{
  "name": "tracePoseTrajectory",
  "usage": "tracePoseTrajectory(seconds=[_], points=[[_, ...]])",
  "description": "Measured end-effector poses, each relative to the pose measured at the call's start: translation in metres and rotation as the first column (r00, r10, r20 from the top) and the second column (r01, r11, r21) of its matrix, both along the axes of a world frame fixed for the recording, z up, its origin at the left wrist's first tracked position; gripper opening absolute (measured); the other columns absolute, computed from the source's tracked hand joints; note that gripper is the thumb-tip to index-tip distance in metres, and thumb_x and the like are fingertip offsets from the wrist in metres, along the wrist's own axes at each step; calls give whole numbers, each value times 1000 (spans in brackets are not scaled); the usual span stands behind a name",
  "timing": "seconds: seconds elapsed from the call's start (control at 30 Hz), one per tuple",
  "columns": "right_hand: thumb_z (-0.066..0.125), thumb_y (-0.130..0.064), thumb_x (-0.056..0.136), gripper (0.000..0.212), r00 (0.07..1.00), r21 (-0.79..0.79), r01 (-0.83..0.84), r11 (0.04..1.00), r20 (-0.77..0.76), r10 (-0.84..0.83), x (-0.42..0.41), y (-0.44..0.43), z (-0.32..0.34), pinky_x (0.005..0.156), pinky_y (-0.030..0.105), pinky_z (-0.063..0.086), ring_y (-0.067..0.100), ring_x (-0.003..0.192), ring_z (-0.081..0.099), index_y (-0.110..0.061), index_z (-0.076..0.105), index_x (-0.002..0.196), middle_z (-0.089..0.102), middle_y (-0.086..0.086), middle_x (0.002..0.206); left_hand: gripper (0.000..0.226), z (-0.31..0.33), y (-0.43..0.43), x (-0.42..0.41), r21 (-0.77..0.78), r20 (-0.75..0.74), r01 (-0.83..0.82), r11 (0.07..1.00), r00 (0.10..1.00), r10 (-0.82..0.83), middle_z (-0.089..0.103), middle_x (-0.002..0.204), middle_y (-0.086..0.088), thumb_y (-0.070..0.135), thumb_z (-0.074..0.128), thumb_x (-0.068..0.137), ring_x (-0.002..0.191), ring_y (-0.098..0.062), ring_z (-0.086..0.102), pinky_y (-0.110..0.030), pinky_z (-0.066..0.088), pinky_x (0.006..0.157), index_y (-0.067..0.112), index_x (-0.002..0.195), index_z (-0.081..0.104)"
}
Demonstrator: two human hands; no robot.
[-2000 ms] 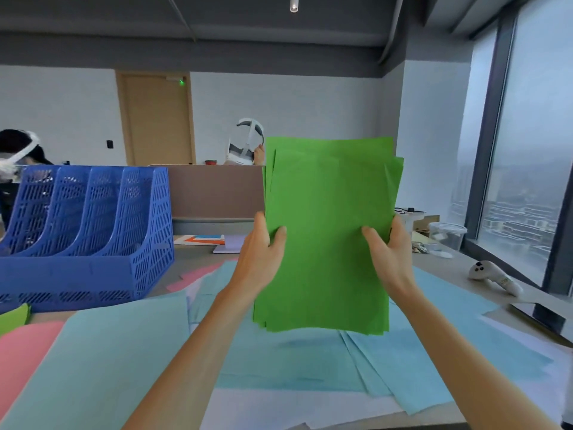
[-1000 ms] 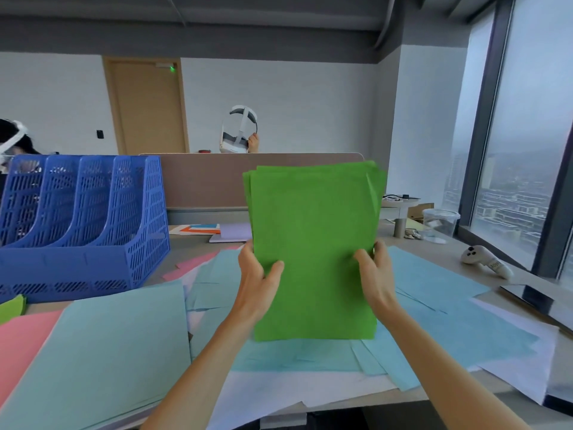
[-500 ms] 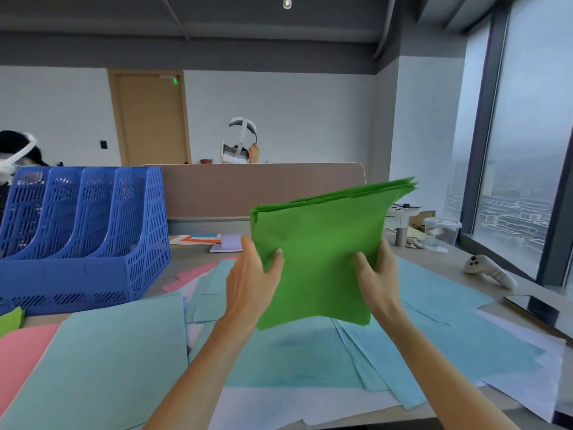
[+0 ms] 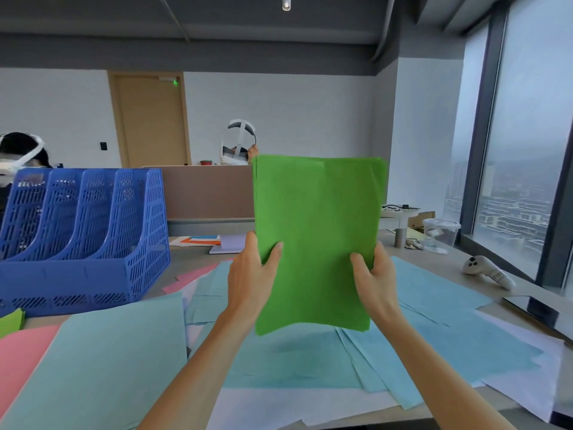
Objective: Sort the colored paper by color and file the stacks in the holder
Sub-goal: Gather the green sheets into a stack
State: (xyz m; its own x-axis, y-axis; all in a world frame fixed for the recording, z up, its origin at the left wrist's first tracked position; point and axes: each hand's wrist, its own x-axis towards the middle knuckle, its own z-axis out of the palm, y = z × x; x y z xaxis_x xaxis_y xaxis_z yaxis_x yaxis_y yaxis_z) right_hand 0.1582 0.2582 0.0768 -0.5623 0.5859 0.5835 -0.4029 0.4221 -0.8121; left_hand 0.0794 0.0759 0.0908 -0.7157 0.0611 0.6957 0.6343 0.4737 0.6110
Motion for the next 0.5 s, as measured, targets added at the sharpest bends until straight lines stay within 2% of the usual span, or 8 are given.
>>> tracePoseTrajectory(seconds=[0.1,0.2,0.27,0.3,0.37,0.47,0.5], points=[[49,-4,89,21,1000,-4,-1,1000,-12,1,1,-4,-1,68,38,50,24,71,56,-19,60,100,68,5,85,31,-2,2,3,49,-13,128,991,992,-128,36,64,3,40,53,95,55,-15,34,-33,30,51,14,93,35],[48,-13,84,10,999,-36,38,999,-26,-39,4,-4,-7,59,34,40,14,61,42,-11,54,91,56,6,73,32,-8,0,9,156,14,220,963,974,-225,51,83,0,37,50,96,73,-19,46,-37,42,71,14,112,36],[45,-20,77,18,996,-59,79,995,-33,-81,6,-3,-12,56,33,33,13,59,36,-6,48,87,47,4,69,36,-16,-1,9,155,101,203,967,970,-220,50,90,1,35,45,99,82,-21,45,-33,38,76,13,125,32],[43,-21,76,19,996,-72,85,994,-26,-87,6,-4,-13,56,32,31,14,59,34,-5,46,86,43,2,68,35,-21,-1,8,124,133,187,974,970,-203,47,84,2,34,42,100,81,-20,44,-33,36,71,13,126,31],[43,-20,79,15,997,-81,83,993,1,-83,5,-7,-16,58,34,32,15,61,34,-7,44,87,41,0,69,29,-28,-1,4,80,155,185,979,968,-196,36,66,3,34,38,101,63,-18,40,-33,32,59,14,121,34],[43,-9,90,3,994,-68,95,993,69,-90,3,-9,-17,60,35,34,16,60,36,-7,44,89,42,2,70,18,-29,-2,5,76,180,191,979,963,-202,31,60,2,32,37,101,55,-16,35,-35,31,56,18,111,35],[42,-7,91,4,993,-64,100,993,74,-96,3,-10,-15,59,36,33,16,59,34,-7,42,87,41,2,68,12,-28,-3,7,80,182,198,977,961,-209,31,59,2,30,37,101,53,-15,34,-34,30,55,18,104,34]])
